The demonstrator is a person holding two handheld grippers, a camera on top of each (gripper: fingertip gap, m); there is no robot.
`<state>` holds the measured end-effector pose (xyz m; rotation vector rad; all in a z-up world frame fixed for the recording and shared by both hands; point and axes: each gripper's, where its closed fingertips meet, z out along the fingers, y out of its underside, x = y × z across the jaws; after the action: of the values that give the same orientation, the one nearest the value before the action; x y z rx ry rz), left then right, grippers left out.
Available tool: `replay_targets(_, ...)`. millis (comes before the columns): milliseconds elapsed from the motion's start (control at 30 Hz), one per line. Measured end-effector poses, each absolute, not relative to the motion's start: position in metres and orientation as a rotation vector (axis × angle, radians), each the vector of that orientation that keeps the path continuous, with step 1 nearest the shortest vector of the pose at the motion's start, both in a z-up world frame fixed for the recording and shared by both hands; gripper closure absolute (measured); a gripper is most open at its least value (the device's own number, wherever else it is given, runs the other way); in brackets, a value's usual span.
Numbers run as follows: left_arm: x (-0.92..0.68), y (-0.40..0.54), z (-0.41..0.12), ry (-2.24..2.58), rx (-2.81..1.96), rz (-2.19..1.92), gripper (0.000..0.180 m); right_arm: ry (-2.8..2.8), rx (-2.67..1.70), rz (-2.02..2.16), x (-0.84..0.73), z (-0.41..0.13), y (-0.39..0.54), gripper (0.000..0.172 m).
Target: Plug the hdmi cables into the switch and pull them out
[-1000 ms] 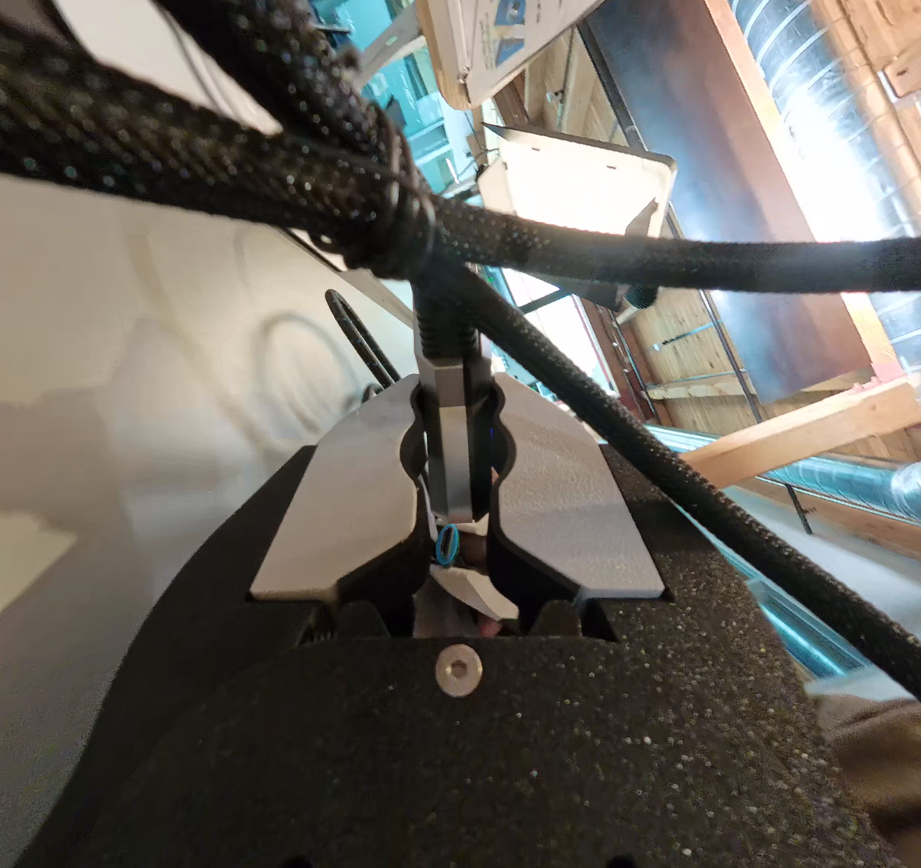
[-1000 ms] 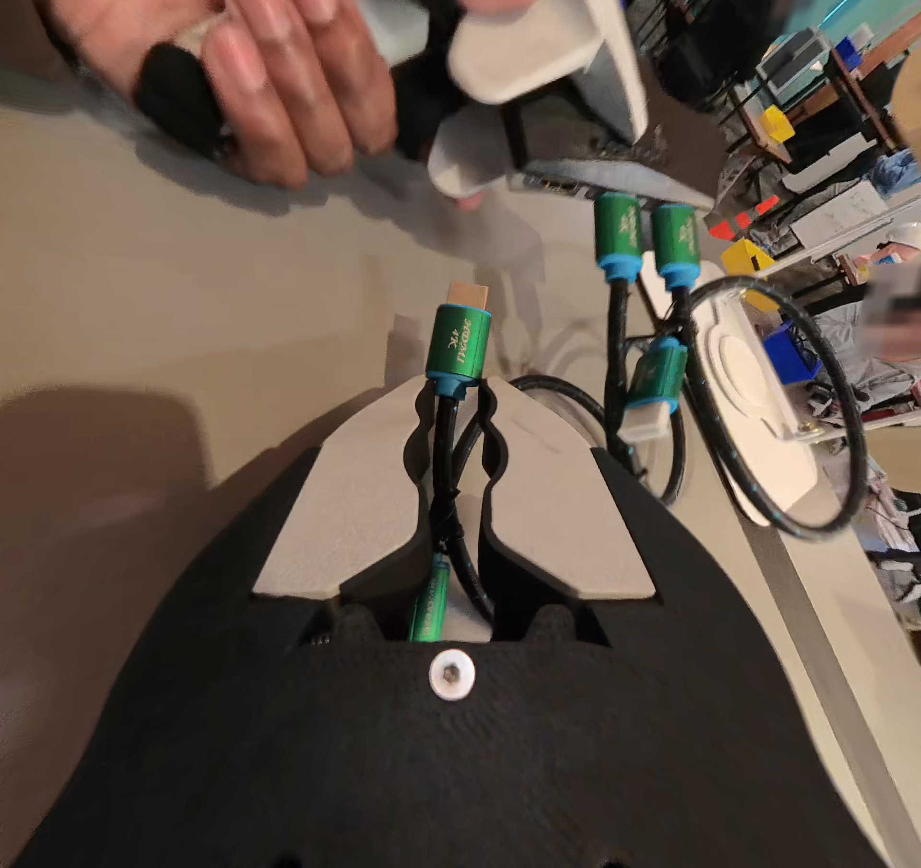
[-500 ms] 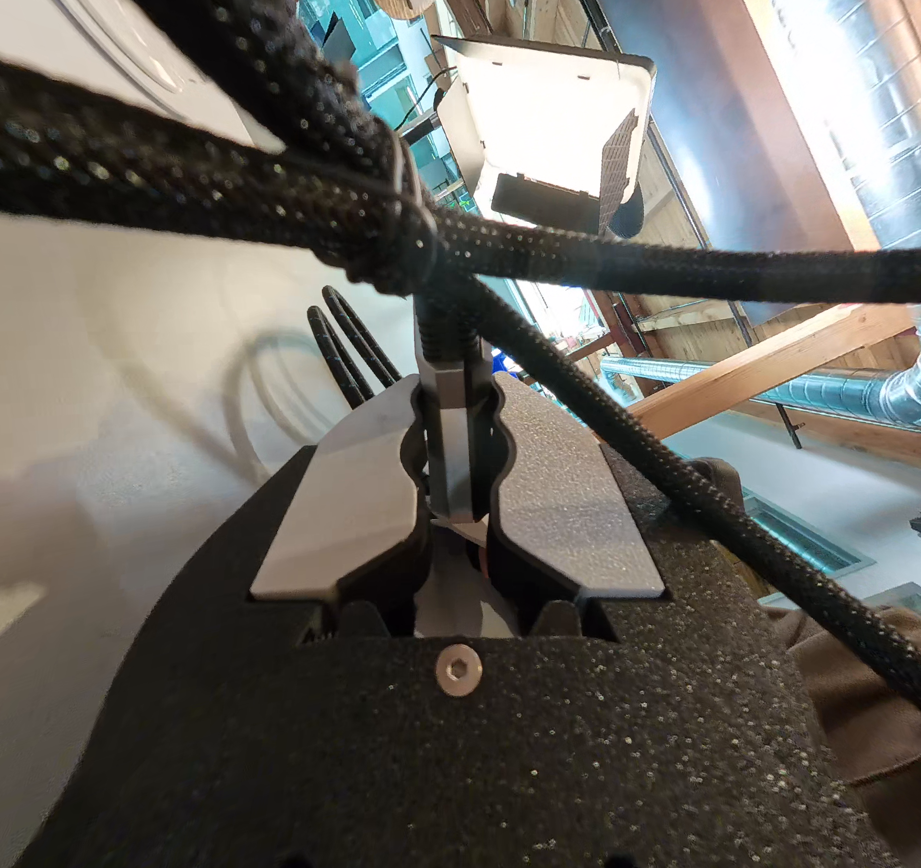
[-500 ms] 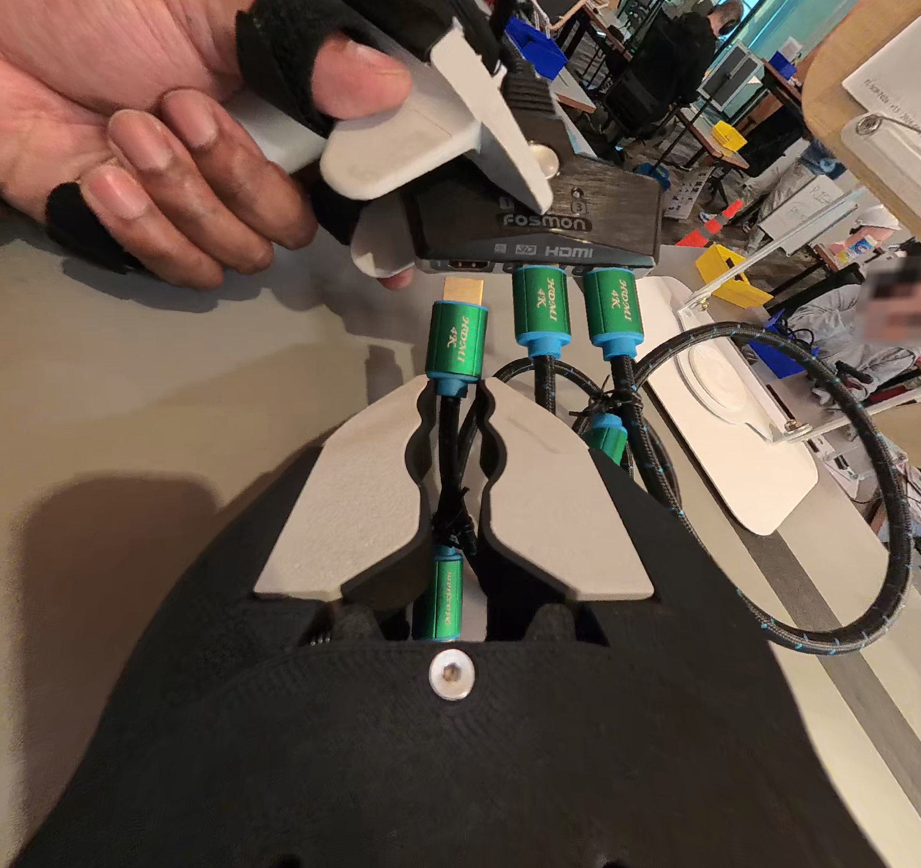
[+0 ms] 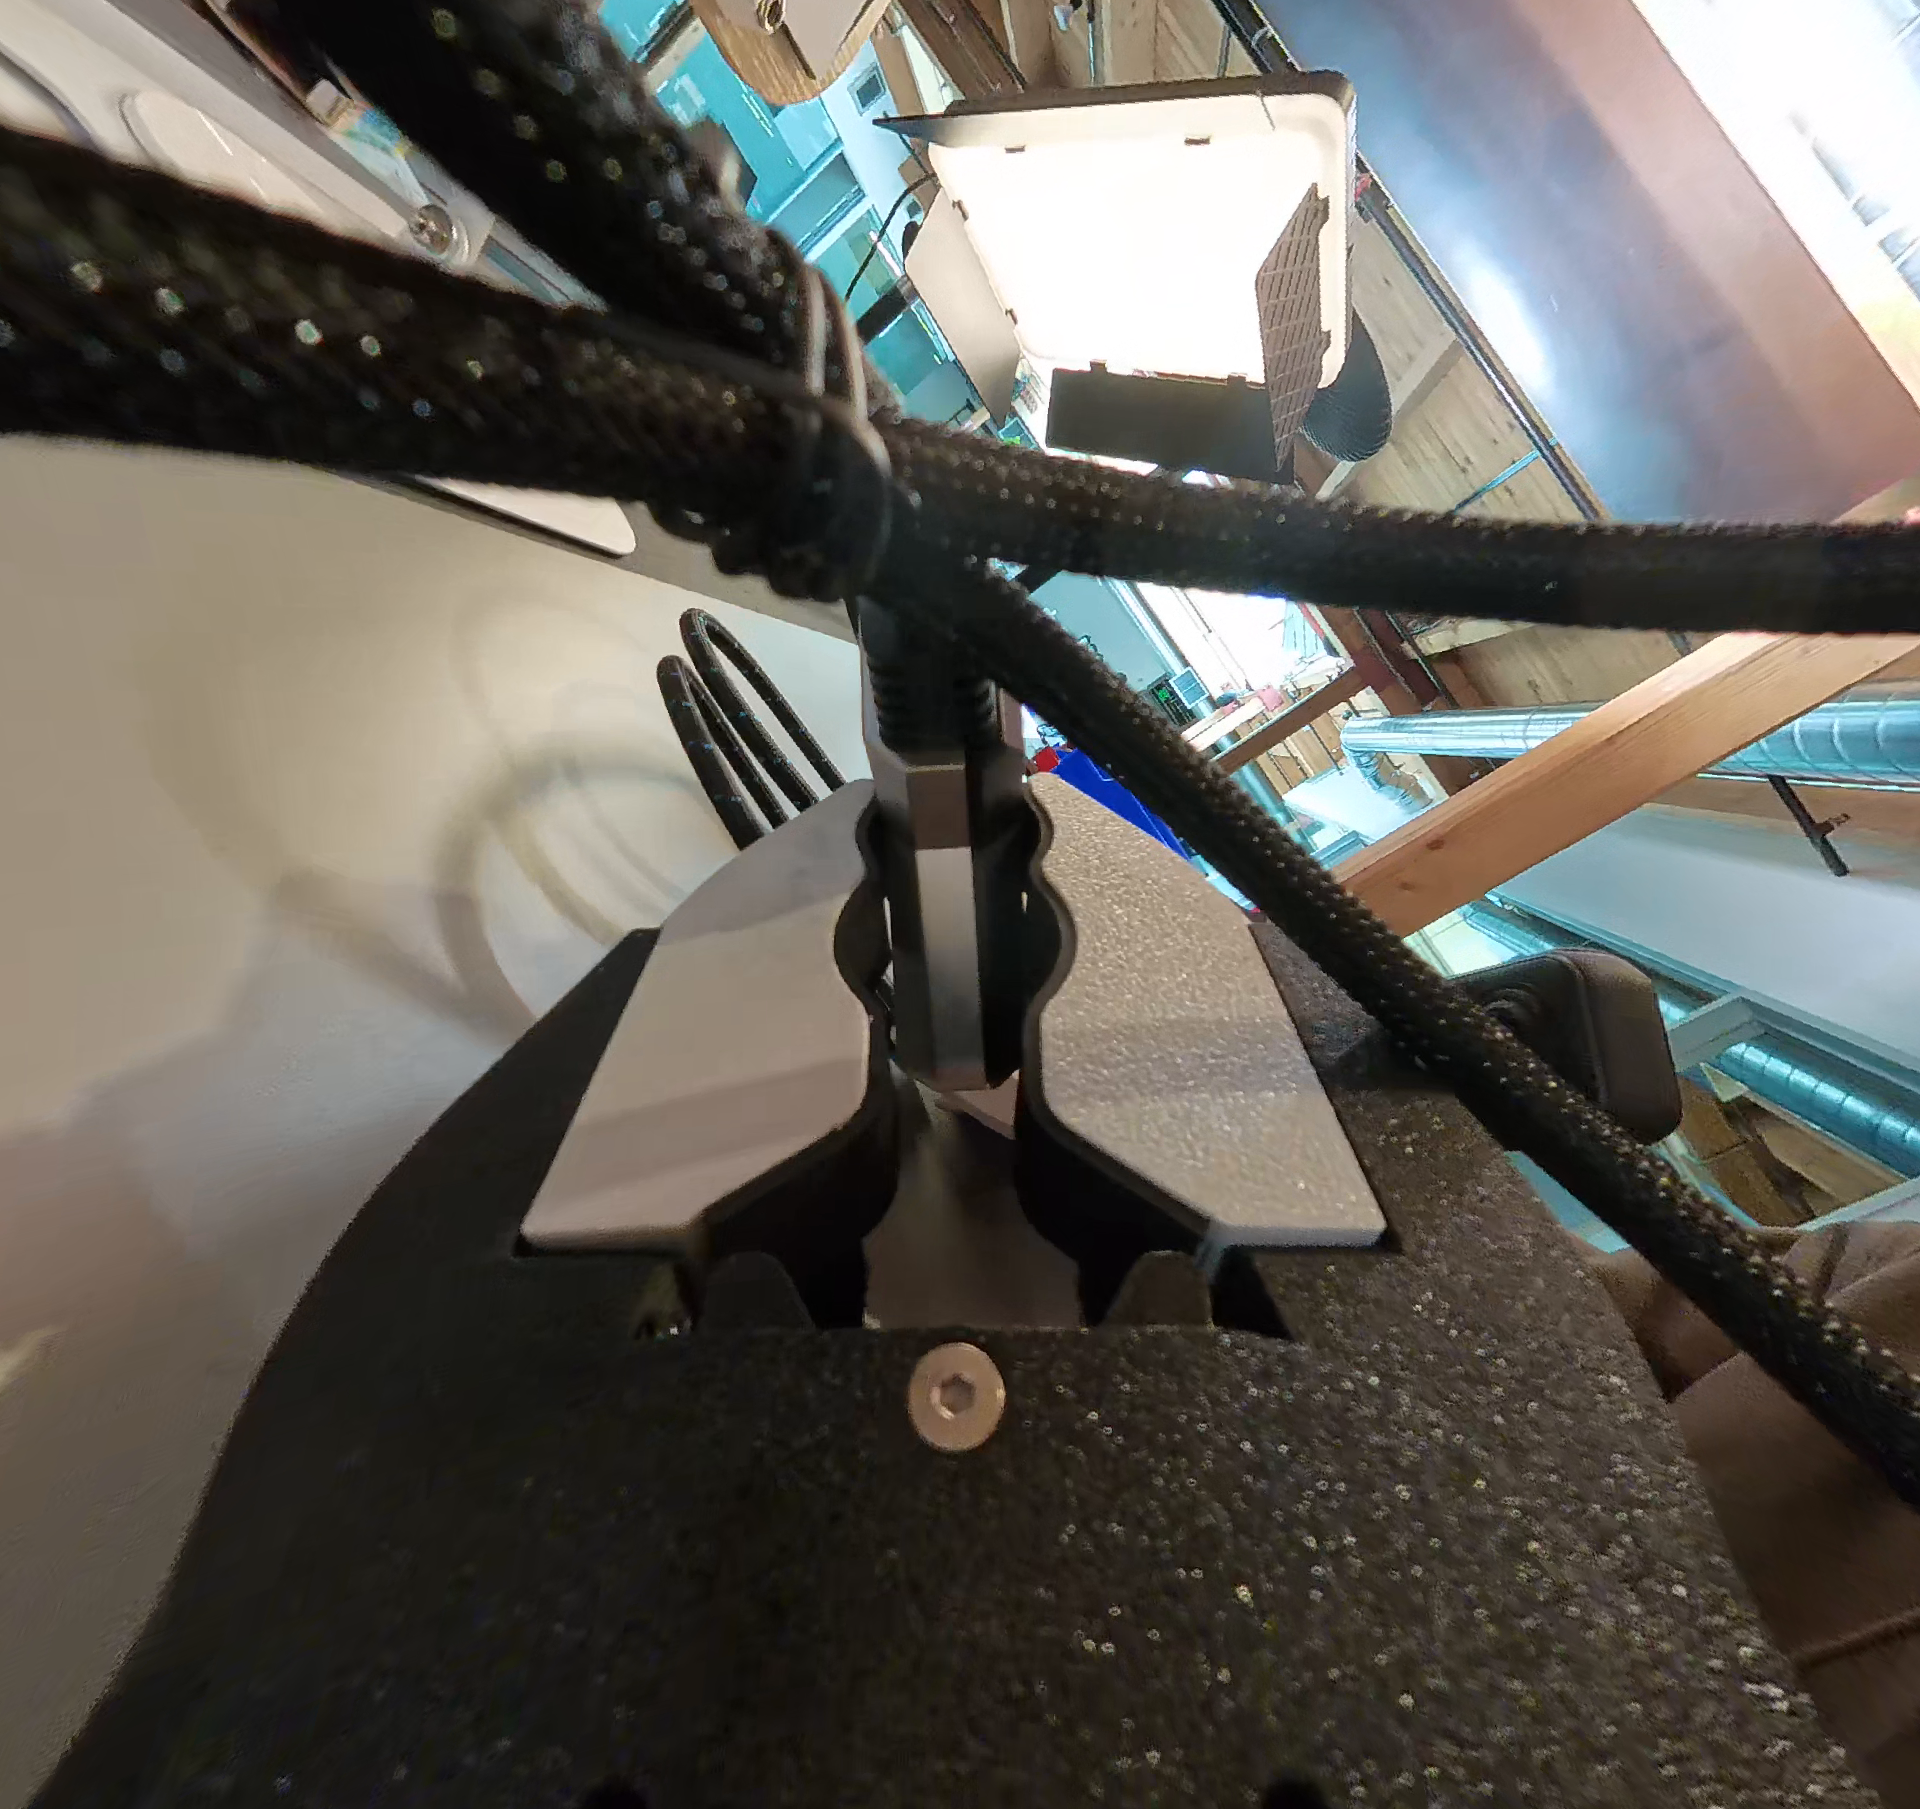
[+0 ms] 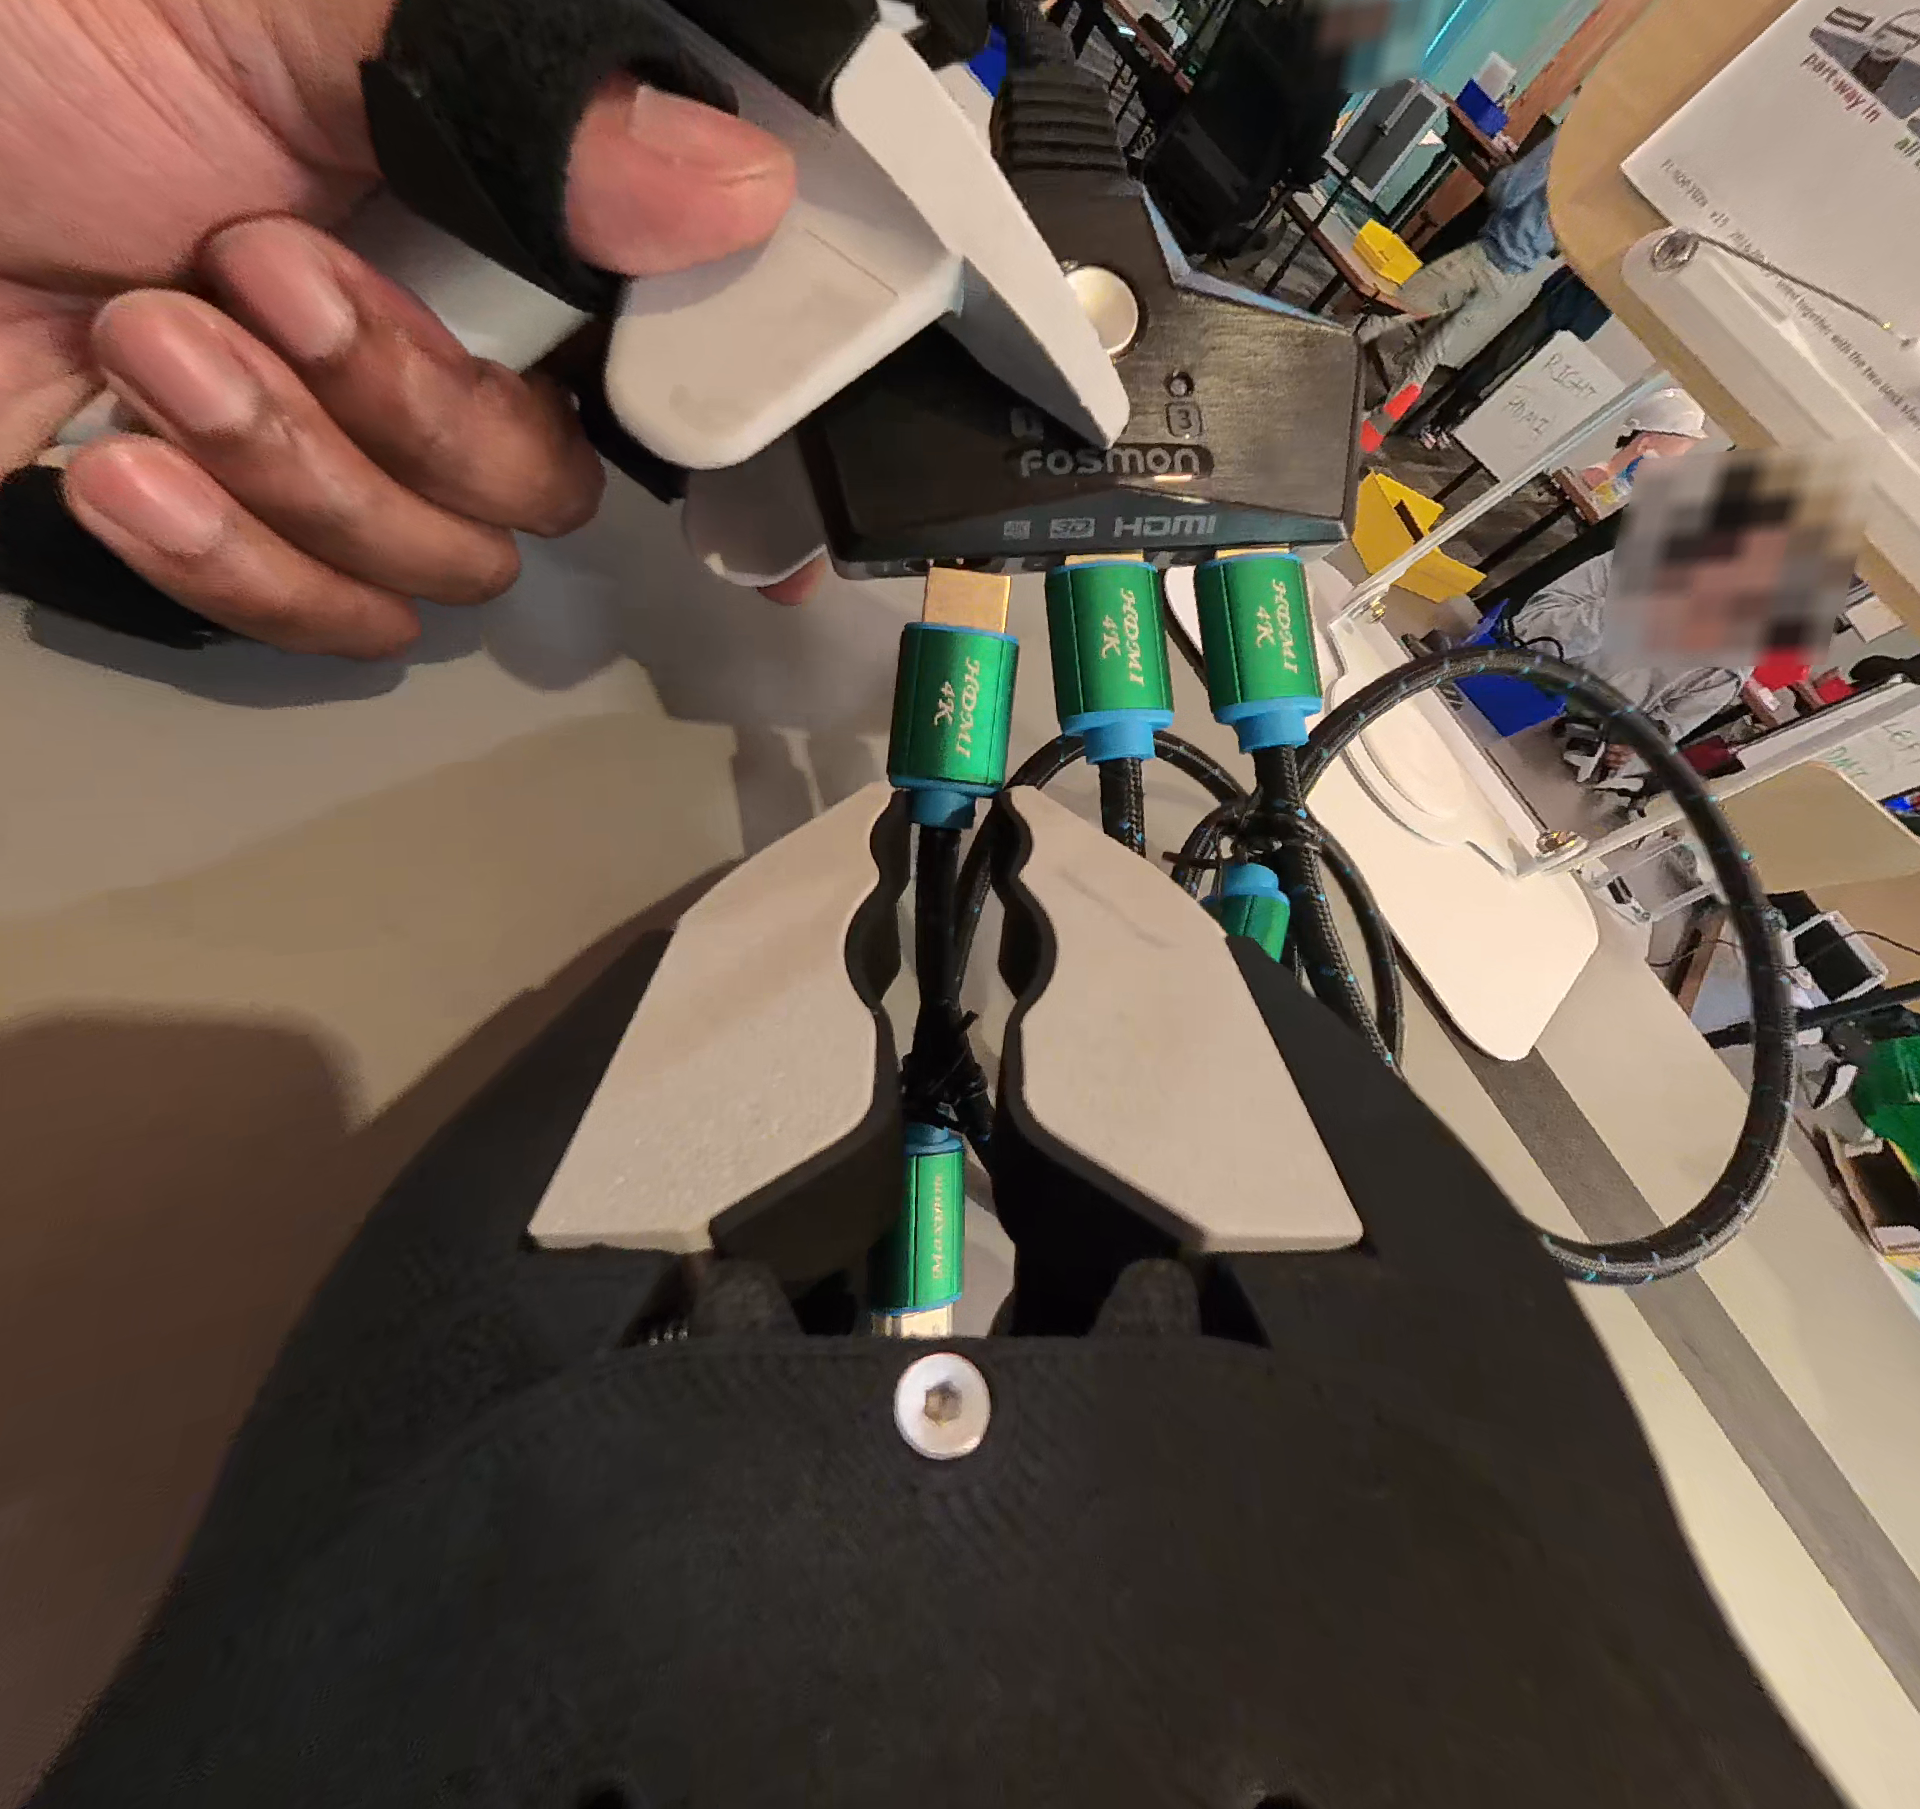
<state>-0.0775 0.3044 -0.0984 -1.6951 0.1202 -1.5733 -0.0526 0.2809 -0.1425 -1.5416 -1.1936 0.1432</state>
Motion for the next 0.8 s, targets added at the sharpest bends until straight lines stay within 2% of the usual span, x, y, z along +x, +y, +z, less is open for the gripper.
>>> replay_targets(333,-0.0767,0.3084,-0.0945,0.198,-1.668,-1.410,0.159,-1.142,-1.571,0.114,-0.0531,-0.1409,0.2835,0.157)
replay_targets(800,-0.0739,0.3045,-0.0974,0.266,-1.703,-1.443,0.159,-1.200,-1.526,0.066,-0.0524,-0.1435,0.2832,0.157)
